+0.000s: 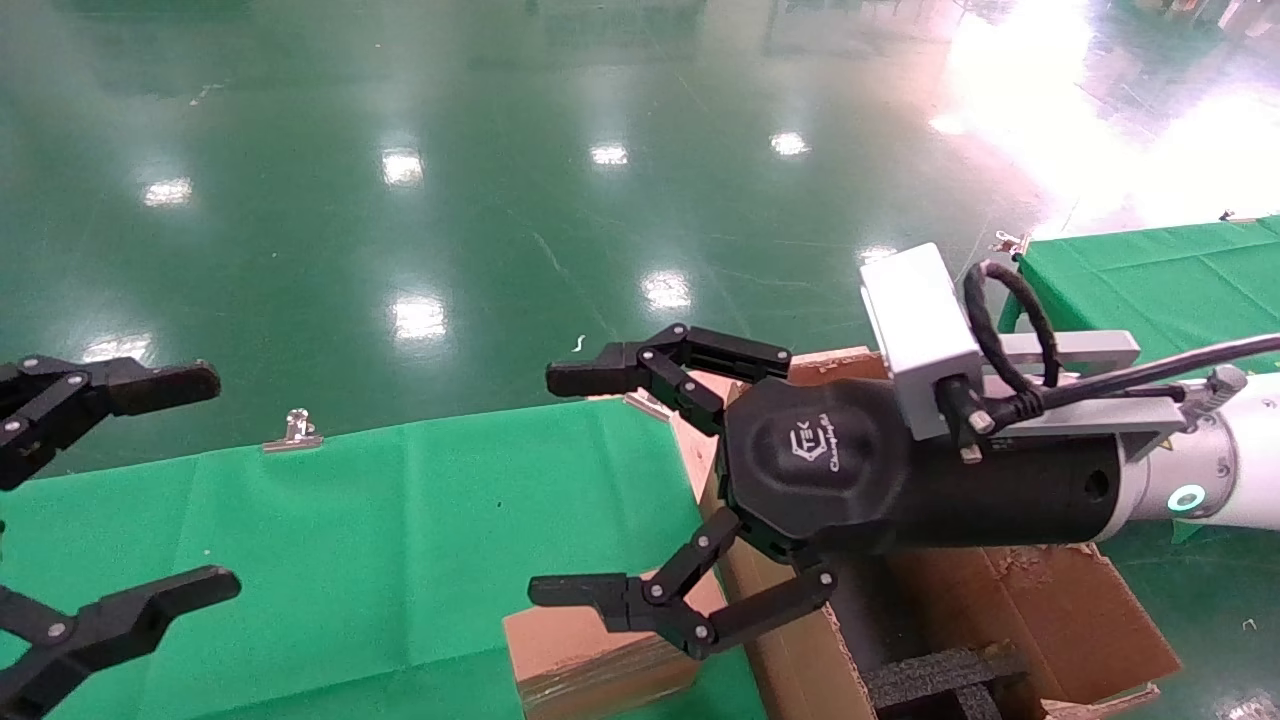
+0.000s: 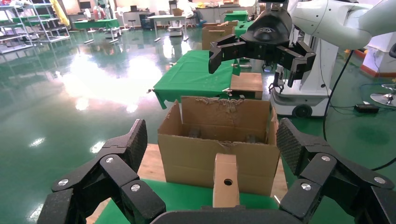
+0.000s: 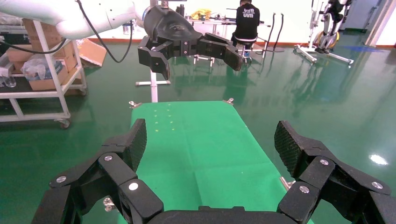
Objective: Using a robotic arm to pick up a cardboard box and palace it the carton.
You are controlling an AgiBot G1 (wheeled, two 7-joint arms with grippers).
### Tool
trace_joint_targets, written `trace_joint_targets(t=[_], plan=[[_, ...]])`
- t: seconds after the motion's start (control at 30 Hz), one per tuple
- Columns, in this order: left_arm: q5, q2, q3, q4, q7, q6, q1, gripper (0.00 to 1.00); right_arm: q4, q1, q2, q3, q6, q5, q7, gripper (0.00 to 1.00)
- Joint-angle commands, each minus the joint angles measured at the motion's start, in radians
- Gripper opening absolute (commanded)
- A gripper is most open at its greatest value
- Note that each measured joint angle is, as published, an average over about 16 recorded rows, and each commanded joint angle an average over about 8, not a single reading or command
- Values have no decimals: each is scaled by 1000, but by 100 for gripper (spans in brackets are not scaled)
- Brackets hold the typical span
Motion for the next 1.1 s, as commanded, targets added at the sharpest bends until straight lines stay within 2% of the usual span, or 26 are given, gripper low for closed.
trace_joint_targets(t=[0.03, 0.4, 0.43, 0.67, 0.7, 0.9, 1.1], plan=[[0, 0, 0, 0, 0, 0, 0, 100, 0, 0, 0, 0, 0, 0, 0, 100], [0, 0, 0, 0, 0, 0, 0, 100, 0, 0, 0, 0, 0, 0, 0, 100], [0, 0, 0, 0, 0, 0, 0, 94, 0, 0, 0, 0, 0, 0, 0, 100], [0, 0, 0, 0, 0, 0, 0, 7, 0, 0, 0, 0, 0, 0, 0, 100], [0, 0, 0, 0, 0, 0, 0, 0, 0, 0, 0, 0, 0, 0, 0, 100], [0, 0, 0, 0, 0, 0, 0, 0, 5, 9, 4, -12, -4, -27, 3, 100], [0, 0, 0, 0, 0, 0, 0, 0, 27, 76, -2, -84, -19, -183, 32, 100]])
